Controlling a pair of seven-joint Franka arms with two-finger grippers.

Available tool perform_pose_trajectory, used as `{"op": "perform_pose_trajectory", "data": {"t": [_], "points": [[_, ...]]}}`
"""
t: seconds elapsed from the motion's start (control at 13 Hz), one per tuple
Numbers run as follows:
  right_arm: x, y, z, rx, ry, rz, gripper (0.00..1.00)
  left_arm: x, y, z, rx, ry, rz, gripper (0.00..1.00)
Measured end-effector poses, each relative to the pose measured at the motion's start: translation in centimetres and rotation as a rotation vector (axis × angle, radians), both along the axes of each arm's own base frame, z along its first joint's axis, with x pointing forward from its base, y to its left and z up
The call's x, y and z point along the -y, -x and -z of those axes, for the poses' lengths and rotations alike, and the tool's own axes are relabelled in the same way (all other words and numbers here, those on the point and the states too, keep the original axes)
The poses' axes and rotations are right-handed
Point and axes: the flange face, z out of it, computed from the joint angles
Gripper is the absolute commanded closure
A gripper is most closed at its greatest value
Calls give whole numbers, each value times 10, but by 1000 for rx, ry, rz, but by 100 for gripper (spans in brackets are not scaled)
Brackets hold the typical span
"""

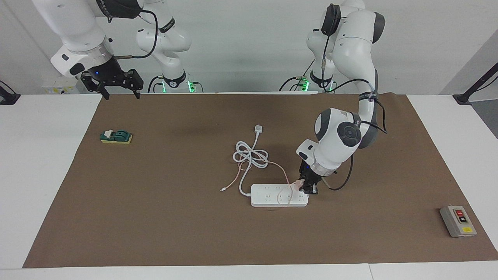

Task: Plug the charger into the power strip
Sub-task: 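Align and push the charger prongs into the socket with the left gripper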

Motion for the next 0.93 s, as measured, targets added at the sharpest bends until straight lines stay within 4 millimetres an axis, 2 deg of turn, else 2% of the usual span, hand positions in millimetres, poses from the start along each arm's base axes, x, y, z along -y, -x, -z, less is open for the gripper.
{"op": "perform_pose_trajectory", "data": {"t": [0.54,0.62,0.69,0.85,0.93], "points": [[0,0,0,0,0,0,0,0,0,0,-1,0,0,100],[0,0,0,0,0,0,0,0,0,0,-1,1,0,38],[0,0,0,0,0,0,0,0,0,0,-1,1,-1,0],[0,0,0,0,0,0,0,3,-1,22,-21,1,-2,0],[0,0,0,0,0,0,0,3,-3,26,-19,8,-8,0]]}}
